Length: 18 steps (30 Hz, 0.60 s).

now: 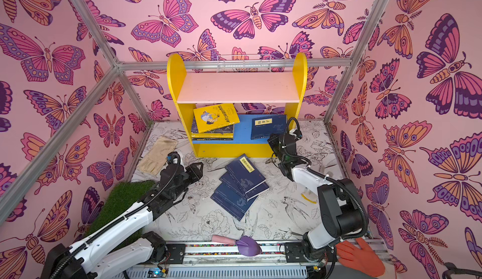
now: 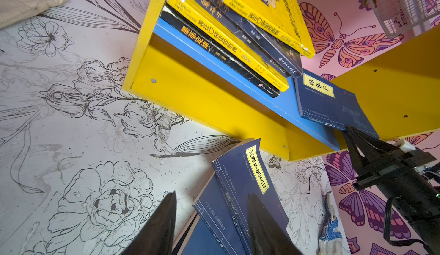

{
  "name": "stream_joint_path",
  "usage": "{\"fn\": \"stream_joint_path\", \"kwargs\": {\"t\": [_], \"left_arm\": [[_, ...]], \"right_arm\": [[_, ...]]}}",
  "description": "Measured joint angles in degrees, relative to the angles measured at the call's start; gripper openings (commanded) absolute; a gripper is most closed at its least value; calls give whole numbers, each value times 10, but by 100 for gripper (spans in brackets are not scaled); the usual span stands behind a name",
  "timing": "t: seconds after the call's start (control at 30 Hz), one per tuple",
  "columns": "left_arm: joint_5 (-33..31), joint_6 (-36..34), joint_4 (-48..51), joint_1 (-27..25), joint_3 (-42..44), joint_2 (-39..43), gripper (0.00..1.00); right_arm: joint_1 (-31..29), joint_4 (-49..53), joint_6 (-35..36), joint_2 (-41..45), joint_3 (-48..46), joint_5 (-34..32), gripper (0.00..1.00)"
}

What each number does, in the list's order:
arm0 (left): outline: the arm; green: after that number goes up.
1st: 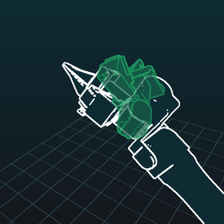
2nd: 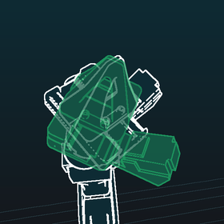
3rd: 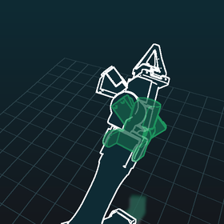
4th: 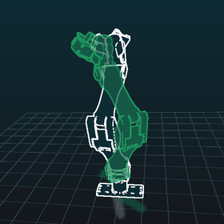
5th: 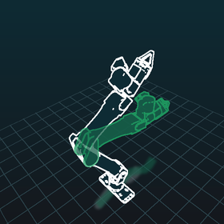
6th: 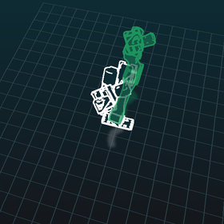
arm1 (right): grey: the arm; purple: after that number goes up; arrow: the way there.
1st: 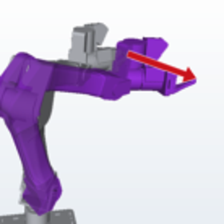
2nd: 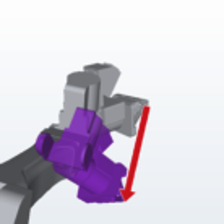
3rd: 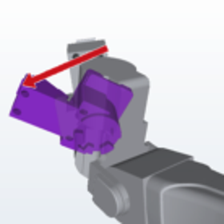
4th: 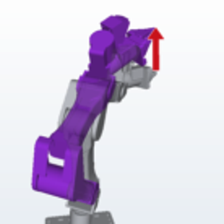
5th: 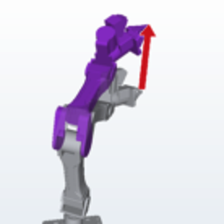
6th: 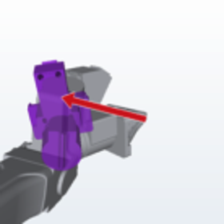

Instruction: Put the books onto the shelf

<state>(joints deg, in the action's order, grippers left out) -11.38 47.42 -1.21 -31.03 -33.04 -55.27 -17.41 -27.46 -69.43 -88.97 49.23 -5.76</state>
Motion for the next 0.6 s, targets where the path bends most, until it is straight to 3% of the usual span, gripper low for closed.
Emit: {"fn": "stream_joint_path", "kwargs": {"t": [0.1, 0.2, 0.47, 0.6], "left_arm": [[2, 0, 0, 0, 0, -1, 51], [9, 0, 0, 0, 0, -3, 51], [16, 0, 0, 0, 0, -12, 51], [20, 0, 0, 0, -1, -17, 51]], "right_arm": [[6, 54, 0, 3, 2, -5, 41], [14, 106, 4, 4, 13, -11, 49], [31, 154, 25, 34, 27, -9, 50], [20, 173, 70, 55, 28, 12, 48]]}}
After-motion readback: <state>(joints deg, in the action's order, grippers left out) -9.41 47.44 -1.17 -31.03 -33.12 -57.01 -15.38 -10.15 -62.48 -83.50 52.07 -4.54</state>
